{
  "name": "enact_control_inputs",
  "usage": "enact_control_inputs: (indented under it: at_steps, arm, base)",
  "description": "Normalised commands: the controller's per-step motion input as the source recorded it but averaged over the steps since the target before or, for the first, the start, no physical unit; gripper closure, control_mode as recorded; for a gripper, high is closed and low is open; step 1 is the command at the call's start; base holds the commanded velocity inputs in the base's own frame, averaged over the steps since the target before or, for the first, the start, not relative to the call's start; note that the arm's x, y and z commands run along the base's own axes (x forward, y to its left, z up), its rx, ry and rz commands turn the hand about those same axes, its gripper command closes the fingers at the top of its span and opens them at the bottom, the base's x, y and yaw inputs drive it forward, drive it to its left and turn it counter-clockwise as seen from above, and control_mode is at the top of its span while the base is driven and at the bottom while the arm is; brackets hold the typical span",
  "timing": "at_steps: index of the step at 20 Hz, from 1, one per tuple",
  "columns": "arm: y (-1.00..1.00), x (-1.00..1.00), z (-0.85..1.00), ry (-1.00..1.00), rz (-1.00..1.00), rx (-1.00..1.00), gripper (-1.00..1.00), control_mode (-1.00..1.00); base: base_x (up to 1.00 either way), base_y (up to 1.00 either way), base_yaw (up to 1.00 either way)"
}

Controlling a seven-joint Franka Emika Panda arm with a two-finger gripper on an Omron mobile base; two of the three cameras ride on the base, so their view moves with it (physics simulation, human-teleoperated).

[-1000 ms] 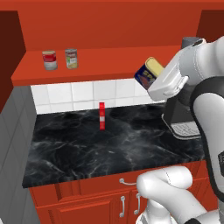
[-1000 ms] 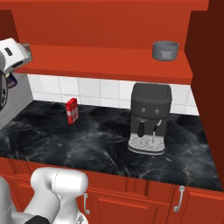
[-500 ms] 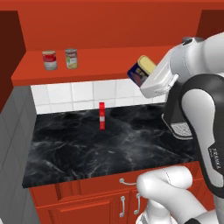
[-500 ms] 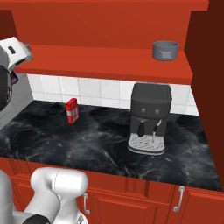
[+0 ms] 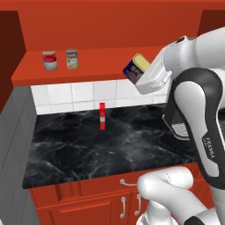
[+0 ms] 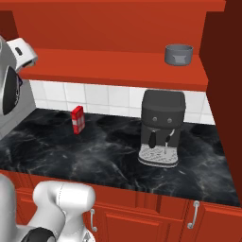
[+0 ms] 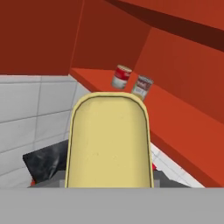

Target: Pick the cans from the counter and place them in their designated side in the cabinet.

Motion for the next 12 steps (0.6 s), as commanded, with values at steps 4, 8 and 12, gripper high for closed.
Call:
enact_control_inputs:
  at_steps: [4,8,12]
  arm:
    - [0.1,0.19,0.0,0.0,0.01,0.0,1.0,-1.0]
    - [0.09,0.19,0.0,0.0,0.0,0.0,1.0,-1.0]
    - [0.08,0.19,0.0,0.0,0.0,0.0,1.0,-1.0]
  base:
    - [0.0,0.0,0.0]
    - [0.0,0.0,0.0]
    - [0.0,0.0,0.0]
